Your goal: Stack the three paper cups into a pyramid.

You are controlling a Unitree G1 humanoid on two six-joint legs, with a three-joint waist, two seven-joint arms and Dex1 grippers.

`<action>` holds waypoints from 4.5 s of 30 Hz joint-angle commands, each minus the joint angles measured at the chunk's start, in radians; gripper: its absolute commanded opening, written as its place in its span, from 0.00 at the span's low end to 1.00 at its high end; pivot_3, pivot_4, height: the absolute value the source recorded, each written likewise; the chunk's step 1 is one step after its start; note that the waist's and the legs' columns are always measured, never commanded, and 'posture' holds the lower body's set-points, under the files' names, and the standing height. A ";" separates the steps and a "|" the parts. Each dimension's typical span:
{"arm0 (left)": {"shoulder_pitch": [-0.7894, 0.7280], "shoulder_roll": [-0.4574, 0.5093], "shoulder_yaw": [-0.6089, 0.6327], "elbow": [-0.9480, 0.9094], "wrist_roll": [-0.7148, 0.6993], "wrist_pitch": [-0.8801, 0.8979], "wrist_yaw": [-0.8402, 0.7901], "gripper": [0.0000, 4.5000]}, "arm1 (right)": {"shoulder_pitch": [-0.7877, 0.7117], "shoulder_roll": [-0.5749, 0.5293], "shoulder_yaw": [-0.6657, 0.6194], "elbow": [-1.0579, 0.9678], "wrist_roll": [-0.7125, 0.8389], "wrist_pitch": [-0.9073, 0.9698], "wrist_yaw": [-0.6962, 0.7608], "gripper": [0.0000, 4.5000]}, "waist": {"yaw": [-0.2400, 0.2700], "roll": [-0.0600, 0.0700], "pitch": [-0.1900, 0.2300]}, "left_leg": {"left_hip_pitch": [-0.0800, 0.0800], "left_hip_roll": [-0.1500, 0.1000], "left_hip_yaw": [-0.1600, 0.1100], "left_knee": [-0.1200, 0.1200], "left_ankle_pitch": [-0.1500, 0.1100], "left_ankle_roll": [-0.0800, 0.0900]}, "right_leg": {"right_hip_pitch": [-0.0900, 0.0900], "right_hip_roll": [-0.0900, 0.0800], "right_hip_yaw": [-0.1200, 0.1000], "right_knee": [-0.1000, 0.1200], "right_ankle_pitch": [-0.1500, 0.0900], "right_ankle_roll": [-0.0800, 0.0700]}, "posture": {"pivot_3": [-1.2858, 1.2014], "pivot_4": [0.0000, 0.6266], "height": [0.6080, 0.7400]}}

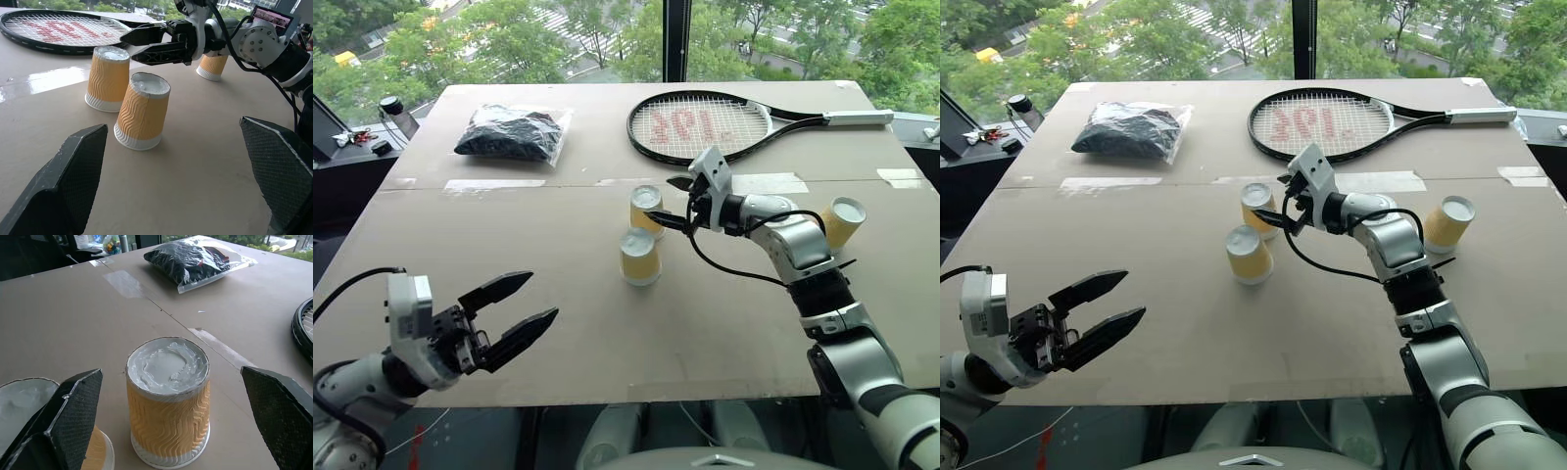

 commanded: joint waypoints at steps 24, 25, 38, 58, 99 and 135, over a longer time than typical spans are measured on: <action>0.075 -0.047 0.046 -0.071 -0.044 -0.077 0.056 1.00 | -0.193 0.060 -0.076 0.375 -0.096 -0.275 0.082 0.46 | -0.004 0.001 0.001 | 0.000 0.000 0.001 -0.002 0.000 0.000 | -0.002 0.001 0.001 0.000 0.000 0.000 | 0.52 0.24 1.00; 0.066 -0.048 0.039 -0.070 -0.045 -0.075 0.066 1.00 | -0.193 0.034 -0.095 0.351 -0.091 -0.276 0.084 0.46 | -0.002 0.001 0.001 | 0.000 0.000 0.001 -0.002 0.000 0.000 | -0.002 0.001 0.001 0.000 0.000 0.000 | 0.52 0.24 1.00; 0.039 -0.002 0.022 0.042 -0.050 -0.103 -0.093 1.00 | 0.289 -0.336 -0.170 -0.498 0.123 0.072 0.233 0.46 | 0.001 0.003 0.002 | -0.004 0.001 0.001 -0.008 0.000 0.000 | -0.003 -0.001 0.000 -0.007 0.000 0.000 | 0.52 0.24 1.00; 0.033 0.030 0.037 0.124 -0.014 -0.123 -0.191 1.00 | 0.448 -0.252 -0.030 -0.626 0.069 0.056 0.088 0.46 | 0.020 0.003 0.002 | -0.002 0.003 0.002 -0.006 -0.001 0.000 | -0.002 0.000 0.000 -0.007 0.001 -0.001 | 0.52 0.24 1.00; -0.181 0.048 -0.166 0.150 0.004 -0.102 -0.191 1.00 | 0.561 -0.423 -0.542 -0.514 -0.014 0.171 -0.378 0.98 | 0.023 0.003 0.001 | -0.001 0.003 0.002 -0.007 -0.001 0.000 | 0.000 0.000 -0.001 -0.009 0.001 -0.001 | 0.52 0.24 1.00; -0.171 0.012 -0.029 0.149 -0.158 -0.081 -0.192 1.00 | 0.190 -0.357 -0.248 -0.745 0.400 0.376 -0.083 0.50 | 0.014 0.003 0.001 | -0.002 0.004 0.000 -0.005 -0.001 0.000 | 0.001 0.000 -0.001 -0.011 0.001 -0.001 | 0.52 0.24 1.00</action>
